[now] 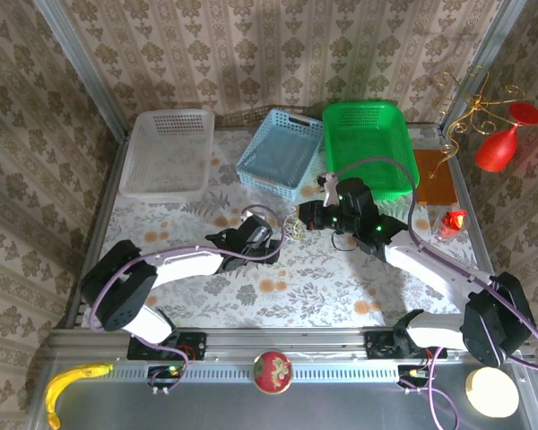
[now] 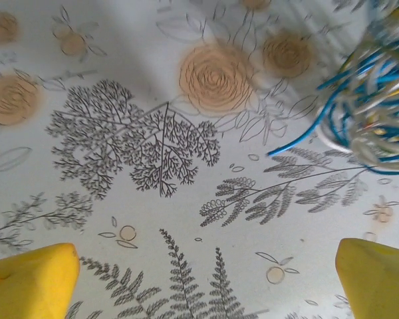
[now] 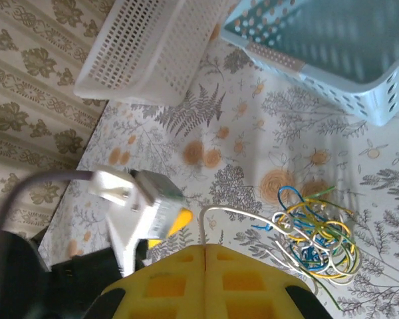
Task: Untangle the cables
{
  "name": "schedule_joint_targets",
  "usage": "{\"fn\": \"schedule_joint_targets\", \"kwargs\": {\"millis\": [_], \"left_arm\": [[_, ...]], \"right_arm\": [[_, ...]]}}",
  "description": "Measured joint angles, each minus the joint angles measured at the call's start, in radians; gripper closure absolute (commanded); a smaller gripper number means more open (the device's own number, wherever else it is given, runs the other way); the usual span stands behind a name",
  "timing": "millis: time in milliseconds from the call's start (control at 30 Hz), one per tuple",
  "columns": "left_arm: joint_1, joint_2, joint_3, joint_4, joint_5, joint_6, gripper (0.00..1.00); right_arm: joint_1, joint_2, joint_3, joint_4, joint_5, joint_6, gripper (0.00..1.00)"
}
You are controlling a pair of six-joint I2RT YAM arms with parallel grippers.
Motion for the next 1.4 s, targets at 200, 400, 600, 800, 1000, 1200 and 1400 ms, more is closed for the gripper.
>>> {"fn": "schedule_joint_targets", "kwargs": {"millis": [200, 400, 600, 800, 1000, 1200, 1400], "left_arm": [[0.059, -0.193, -0.019, -0.014, 0.032, -0.001, 0.0], [0.129, -0.319, -0.098, 0.048, 0.131, -0.014, 0.0], [0.129, -0.336, -0.172, 0.208, 0.262, -0.013, 0.05], [0.129, -0.329, -0.214, 0.35, 0.373, -0.014, 0.15], [0.114, -0.285, -0.214, 0.453, 0.448, -0.003, 0.24], [0.097, -0.232, -0.192, 0.487, 0.48, 0.008, 0.3], [0.097, -0.199, -0.162, 0.52, 0.489, 0.016, 0.33]], "right_arm": [[0.0, 0.022, -0.004, 0.043, -0.061, 0.021, 1.0], [0.0, 0.023, -0.004, 0.07, -0.088, 0.04, 1.0], [0.0, 0.03, -0.004, 0.098, -0.111, 0.074, 1.0], [0.0, 0.03, -0.004, 0.113, -0.122, 0.105, 1.0], [0.0, 0.037, -0.004, 0.118, -0.124, 0.124, 1.0], [0.0, 0.059, -0.004, 0.119, -0.124, 0.135, 1.0], [0.001, 0.068, -0.004, 0.135, -0.124, 0.138, 1.0]]}}
